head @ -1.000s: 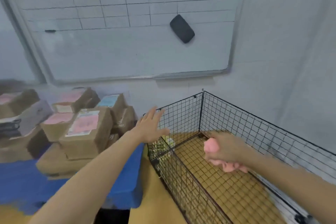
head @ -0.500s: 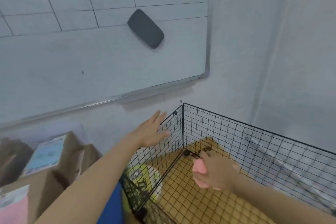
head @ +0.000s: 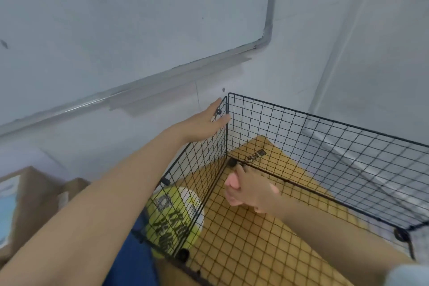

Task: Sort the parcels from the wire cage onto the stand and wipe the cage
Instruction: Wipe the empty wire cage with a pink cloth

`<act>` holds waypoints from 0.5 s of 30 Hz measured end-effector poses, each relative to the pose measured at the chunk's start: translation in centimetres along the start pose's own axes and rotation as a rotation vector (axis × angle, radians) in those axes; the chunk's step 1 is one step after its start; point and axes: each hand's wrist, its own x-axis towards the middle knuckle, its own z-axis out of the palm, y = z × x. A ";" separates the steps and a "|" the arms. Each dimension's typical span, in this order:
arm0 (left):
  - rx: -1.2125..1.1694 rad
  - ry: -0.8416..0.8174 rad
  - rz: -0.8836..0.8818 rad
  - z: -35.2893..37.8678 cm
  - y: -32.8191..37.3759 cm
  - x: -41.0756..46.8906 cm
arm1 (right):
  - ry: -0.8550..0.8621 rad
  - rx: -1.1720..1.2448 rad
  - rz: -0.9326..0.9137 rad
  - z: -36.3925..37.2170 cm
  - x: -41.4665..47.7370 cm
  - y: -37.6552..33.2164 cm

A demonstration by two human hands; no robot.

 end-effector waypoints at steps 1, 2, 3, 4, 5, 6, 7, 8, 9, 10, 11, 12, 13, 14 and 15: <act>0.005 -0.005 0.001 0.1 -0.1 0.4 | -0.008 0.011 0.010 0.4 0.1 -0.1; 0.007 -0.008 0.001 0.3 -0.3 0.8 | -0.009 0.013 0.014 0.9 0.2 -0.1; 0.004 -0.008 0.008 0.5 -0.5 1.2 | -0.005 0.011 0.020 1.3 0.3 -0.1; -0.011 0.000 0.014 0.7 -0.7 1.6 | 0.003 0.009 0.029 1.6 0.5 -0.1; -0.035 0.016 0.021 0.9 -0.9 1.8 | 0.007 0.013 0.039 1.9 0.6 -0.1; -0.065 0.037 0.027 1.1 -1.0 1.9 | 0.006 0.017 0.048 2.3 0.7 0.0; -0.097 0.059 0.035 1.3 -1.1 1.9 | -0.003 0.010 0.051 2.7 0.7 0.2; -0.123 0.071 0.040 1.4 -1.3 1.9 | -0.026 -0.006 0.049 3.1 0.6 0.4; -0.139 0.076 0.040 1.5 -1.3 1.9 | -0.056 -0.024 0.044 3.6 0.5 0.6; -0.148 0.078 0.039 1.5 -1.3 1.8 | -0.089 -0.036 0.035 4.2 0.3 1.0; -0.151 0.082 0.040 1.5 -1.4 1.7 | -0.108 -0.042 0.022 4.8 0.0 1.4; -0.150 0.087 0.042 1.5 -1.4 1.7 | -0.117 -0.045 0.004 5.3 -0.2 1.8; -0.149 0.089 0.042 1.5 -1.3 1.8 | -0.126 -0.049 -0.017 5.8 -0.6 2.1; -0.152 0.091 0.041 1.5 -1.3 1.8 | -0.137 -0.060 -0.041 6.1 -0.9 2.4; -0.166 0.093 0.042 1.6 -1.4 1.8 | -0.140 -0.086 -0.070 6.5 -1.1 2.6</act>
